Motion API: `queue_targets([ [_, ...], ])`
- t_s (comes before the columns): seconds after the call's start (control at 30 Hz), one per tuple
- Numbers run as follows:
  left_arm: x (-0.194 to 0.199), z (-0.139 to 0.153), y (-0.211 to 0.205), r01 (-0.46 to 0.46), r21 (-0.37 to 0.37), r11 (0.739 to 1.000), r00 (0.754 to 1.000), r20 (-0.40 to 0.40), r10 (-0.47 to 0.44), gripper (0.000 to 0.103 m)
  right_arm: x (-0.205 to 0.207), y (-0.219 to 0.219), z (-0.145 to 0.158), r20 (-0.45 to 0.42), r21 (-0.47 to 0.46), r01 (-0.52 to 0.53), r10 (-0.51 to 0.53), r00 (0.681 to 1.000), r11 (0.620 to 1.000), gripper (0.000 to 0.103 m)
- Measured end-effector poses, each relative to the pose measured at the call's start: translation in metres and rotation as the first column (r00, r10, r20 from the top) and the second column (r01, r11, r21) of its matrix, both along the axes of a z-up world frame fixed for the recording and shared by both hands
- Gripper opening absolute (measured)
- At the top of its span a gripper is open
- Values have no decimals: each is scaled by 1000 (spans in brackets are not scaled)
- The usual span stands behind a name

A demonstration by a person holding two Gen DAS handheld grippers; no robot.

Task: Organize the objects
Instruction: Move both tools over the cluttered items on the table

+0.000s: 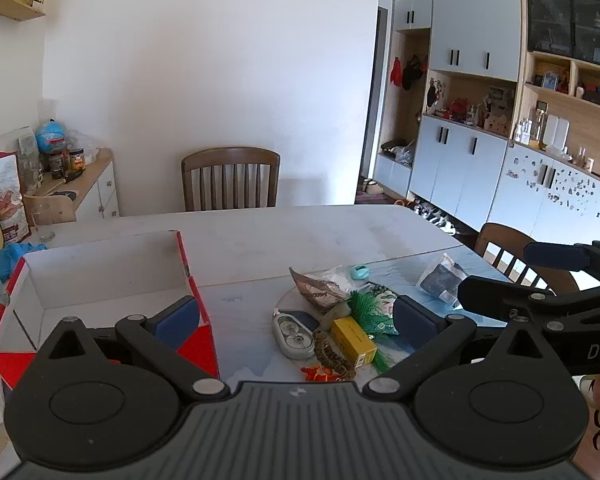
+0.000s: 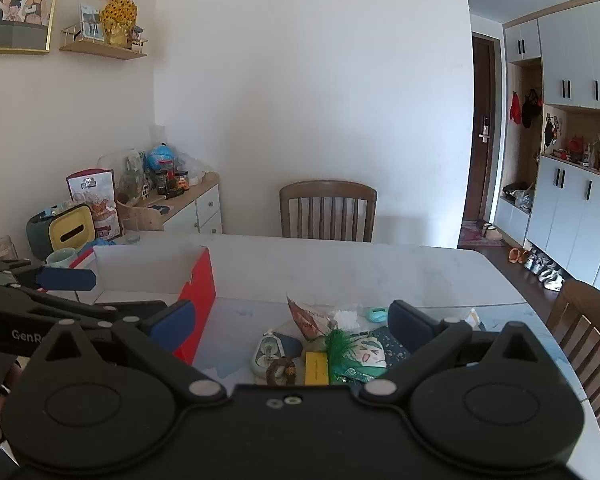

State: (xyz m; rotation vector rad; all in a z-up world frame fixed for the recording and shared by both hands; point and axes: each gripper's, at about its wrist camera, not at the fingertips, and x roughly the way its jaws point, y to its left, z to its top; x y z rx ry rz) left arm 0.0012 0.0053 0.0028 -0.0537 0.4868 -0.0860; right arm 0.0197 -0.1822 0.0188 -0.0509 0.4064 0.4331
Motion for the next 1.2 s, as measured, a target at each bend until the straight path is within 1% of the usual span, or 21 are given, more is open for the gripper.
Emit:
queue_targets([
  [0.17,2,0,-1,15,-5,1000,1000,3,-15,103,0,-1,4,6,3,9,-9,1000,1000,102],
  [0.37,3,2,-2,24,0,1000,999,28,-24,103,1,-1,5,11,4,40,-40,999,999,102],
  [0.57,4,4,-6,33,5,999,999,43,-34,103,2,-5,6,10,18,43,-44,999,999,102],
  [0.93,14,2,-14,24,-22,999,1000,18,-24,103,3,-17,6,13,25,54,-54,998,998,102],
  [1.2,28,1,-34,-2,-41,999,1000,3,2,103,20,-41,7,10,32,43,-43,999,999,102],
])
